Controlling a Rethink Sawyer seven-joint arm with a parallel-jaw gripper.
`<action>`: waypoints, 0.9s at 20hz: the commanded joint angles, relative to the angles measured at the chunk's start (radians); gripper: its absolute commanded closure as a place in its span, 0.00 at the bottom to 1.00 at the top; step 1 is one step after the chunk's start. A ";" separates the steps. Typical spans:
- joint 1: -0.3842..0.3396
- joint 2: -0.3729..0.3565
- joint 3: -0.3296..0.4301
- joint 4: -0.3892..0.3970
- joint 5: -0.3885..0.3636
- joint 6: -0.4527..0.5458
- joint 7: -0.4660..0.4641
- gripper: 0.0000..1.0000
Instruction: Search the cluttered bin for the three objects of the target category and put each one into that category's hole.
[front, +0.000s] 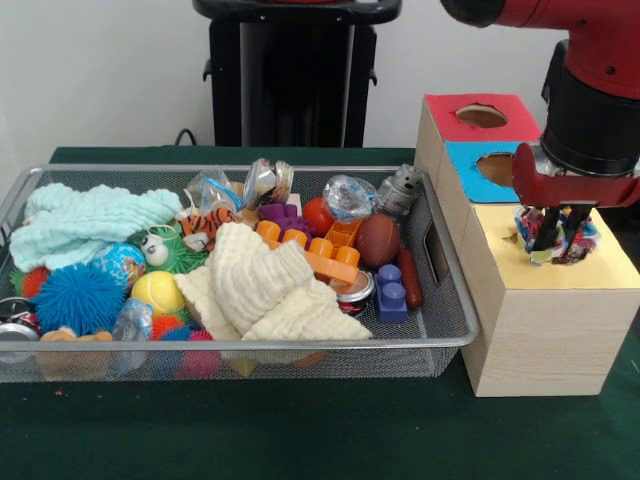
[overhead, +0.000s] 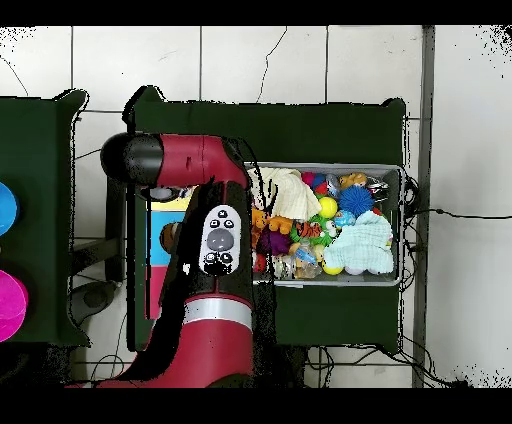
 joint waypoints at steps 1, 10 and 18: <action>-0.032 0.046 0.113 0.250 0.024 -0.127 0.142 1.00; -0.027 0.060 0.101 0.223 -0.007 -0.219 0.118 1.00; -0.009 0.091 0.085 0.185 -0.006 -0.242 0.139 1.00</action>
